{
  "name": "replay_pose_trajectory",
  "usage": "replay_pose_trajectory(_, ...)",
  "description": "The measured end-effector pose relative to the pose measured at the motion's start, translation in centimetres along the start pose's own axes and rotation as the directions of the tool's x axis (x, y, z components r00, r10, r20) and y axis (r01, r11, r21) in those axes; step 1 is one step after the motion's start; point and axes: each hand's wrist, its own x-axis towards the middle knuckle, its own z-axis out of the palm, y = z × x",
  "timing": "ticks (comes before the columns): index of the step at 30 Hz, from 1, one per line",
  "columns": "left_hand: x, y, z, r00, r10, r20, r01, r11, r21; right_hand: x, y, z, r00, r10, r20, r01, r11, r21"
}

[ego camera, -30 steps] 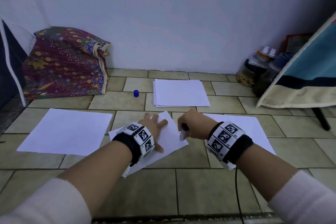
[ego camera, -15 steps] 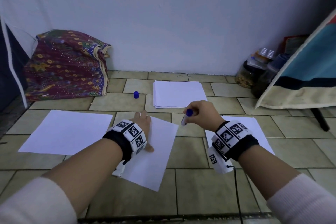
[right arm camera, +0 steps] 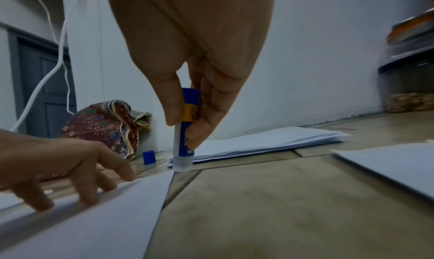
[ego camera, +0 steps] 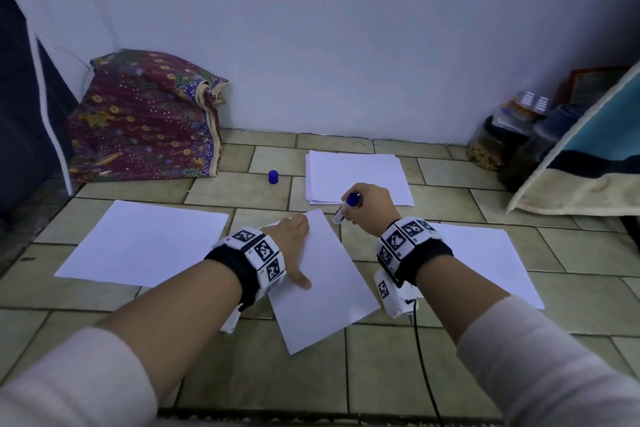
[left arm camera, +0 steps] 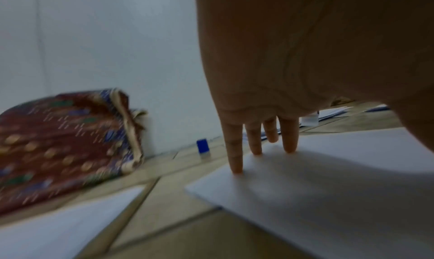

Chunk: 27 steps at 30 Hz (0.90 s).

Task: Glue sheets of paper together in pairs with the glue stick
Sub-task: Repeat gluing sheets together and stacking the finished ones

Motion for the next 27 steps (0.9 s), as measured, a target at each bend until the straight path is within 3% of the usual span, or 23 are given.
replay_pose_trajectory(2, 0.1, -0.1, 0.0, 1.0, -0.012, -0.01, 0.012, 0.998, -0.057, 0.4, -0.4, 0.6, 1.0, -0.031, 0.001, 0.031, 0.999, -0.036)
replay_pose_trajectory(10, 0.4, 0.3, -0.1, 0.998, -0.033, 0.059, 0.034, 0.999, -0.022, 2.7, -2.9, 2.2, 0.993, -0.08, 0.088, 0.093, 0.982, -0.162)
replay_pose_trajectory(15, 0.2, 0.1, 0.0, 0.998, -0.015, 0.064, 0.018, 0.999, -0.042, 3.7, -4.4, 2.1, 0.976, -0.105, 0.189, 0.165, 0.929, -0.332)
replay_pose_trajectory(27, 0.0, 0.3, -0.1, 0.998, -0.036, 0.054, 0.038, 0.999, -0.025, 1.3, -3.5, 0.5, 0.929, -0.173, 0.328, 0.313, 0.839, -0.445)
